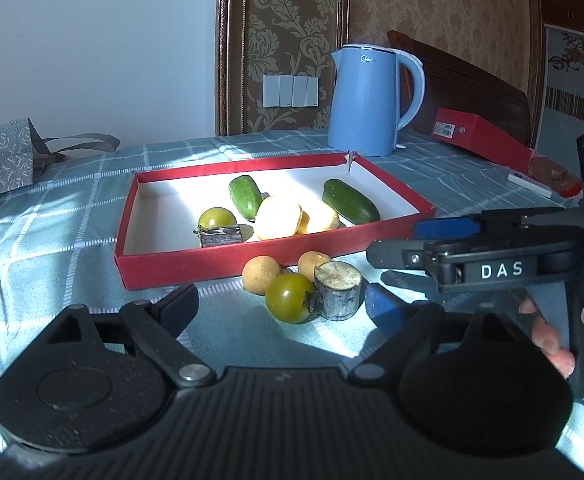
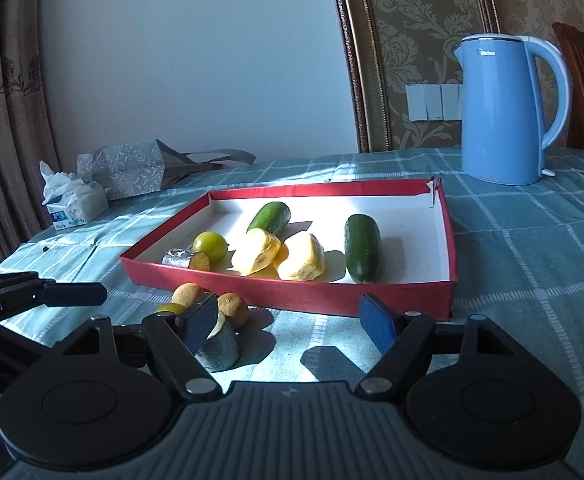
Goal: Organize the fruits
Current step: 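Move the right gripper onto the eggplant slice and close it, then lift the eggplant slice with the right gripper while the left gripper grasps the green tomato, then carry the green tomato toward the tray with the left gripper while the right gripper holds the eggplant slice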
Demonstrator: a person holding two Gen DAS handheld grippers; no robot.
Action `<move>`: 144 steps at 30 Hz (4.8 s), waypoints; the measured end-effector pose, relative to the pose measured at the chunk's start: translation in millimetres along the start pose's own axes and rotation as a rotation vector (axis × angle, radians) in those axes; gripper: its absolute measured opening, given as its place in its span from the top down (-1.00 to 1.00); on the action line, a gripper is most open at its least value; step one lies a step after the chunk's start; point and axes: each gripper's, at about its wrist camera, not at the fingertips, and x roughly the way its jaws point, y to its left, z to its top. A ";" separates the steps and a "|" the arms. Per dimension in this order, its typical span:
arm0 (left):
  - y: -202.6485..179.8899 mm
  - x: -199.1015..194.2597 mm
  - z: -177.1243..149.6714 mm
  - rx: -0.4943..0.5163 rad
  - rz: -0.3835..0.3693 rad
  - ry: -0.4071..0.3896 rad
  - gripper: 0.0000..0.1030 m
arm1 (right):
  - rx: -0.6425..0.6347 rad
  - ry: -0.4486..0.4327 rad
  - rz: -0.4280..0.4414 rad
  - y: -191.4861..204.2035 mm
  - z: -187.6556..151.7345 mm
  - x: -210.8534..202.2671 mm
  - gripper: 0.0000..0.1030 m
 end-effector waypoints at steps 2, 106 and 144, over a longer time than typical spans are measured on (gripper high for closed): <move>7.7 -5.9 -2.4 -0.007 -0.005 0.004 -0.73 | -0.075 0.016 0.031 15.3 -3.0 1.4 -0.51; 19.4 7.9 1.4 -0.183 0.243 0.018 0.43 | -0.109 0.004 -0.006 28.8 -5.9 1.4 -0.52; 22.9 10.6 1.3 -0.204 0.225 0.039 0.43 | -0.183 0.162 -0.031 51.9 -2.3 43.3 0.30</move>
